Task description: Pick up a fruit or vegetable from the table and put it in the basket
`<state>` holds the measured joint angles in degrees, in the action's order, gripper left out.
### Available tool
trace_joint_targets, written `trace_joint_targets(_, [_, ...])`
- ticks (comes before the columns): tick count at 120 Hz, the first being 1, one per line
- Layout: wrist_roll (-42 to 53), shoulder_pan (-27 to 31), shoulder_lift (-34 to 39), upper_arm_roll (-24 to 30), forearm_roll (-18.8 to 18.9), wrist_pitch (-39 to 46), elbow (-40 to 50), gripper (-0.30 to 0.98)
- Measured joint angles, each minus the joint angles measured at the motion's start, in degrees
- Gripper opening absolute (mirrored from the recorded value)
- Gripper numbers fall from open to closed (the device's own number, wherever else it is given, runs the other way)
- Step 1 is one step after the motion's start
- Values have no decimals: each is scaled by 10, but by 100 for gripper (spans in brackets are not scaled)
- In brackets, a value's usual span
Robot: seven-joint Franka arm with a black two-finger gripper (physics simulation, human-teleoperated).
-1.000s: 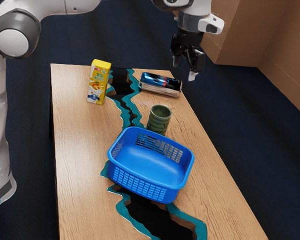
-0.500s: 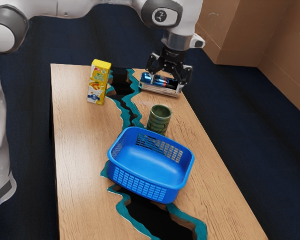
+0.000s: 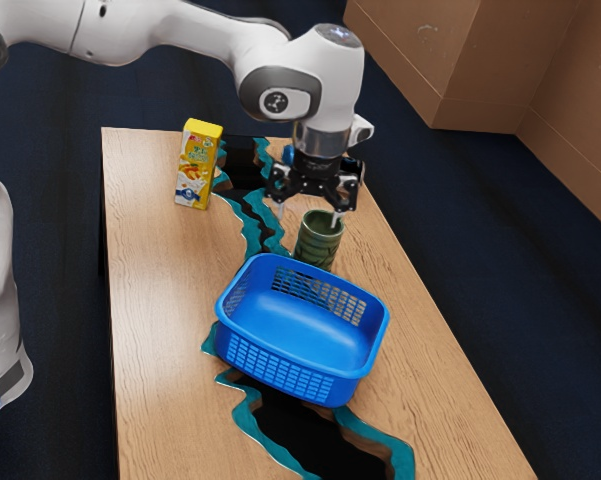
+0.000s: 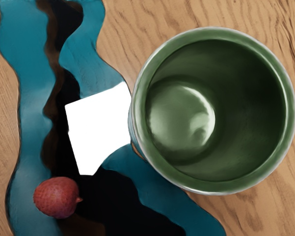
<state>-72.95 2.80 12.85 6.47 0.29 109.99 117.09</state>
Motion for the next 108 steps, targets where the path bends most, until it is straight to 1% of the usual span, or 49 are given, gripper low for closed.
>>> trace_joint_targets(20, [-16, 0, -3, 2, 11, 18, 0, 68])
trace_joint_targets(52, [-29, -1, -2, 25, 11, 33, 16, 68])
trace_joint_targets(84, [-31, 1, 44, 13, 13, 56, 80, 68])
trace_joint_targets(108, [-27, 1, 50, 5, 14, 76, 107, 68])
